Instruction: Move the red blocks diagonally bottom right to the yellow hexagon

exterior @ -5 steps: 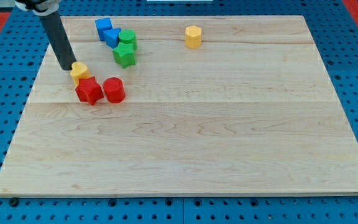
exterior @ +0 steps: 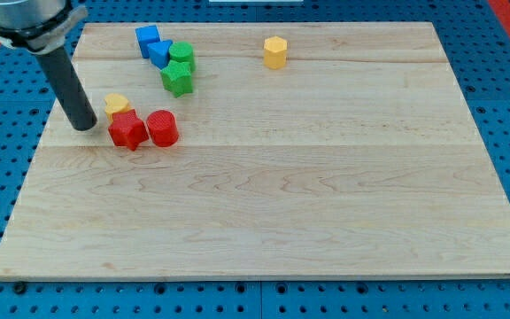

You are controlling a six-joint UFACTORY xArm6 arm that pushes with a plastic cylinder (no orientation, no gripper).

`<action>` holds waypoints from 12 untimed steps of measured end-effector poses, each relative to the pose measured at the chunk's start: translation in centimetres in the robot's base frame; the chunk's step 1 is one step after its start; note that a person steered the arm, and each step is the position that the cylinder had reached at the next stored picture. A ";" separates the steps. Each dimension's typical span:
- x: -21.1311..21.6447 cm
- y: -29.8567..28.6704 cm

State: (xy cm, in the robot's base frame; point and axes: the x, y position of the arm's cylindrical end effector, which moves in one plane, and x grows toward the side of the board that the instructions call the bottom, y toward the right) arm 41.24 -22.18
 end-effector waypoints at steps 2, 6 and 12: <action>1.7 8.1; 1.1 18.1; 1.5 15.0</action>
State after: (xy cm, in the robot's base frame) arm 42.74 -7.15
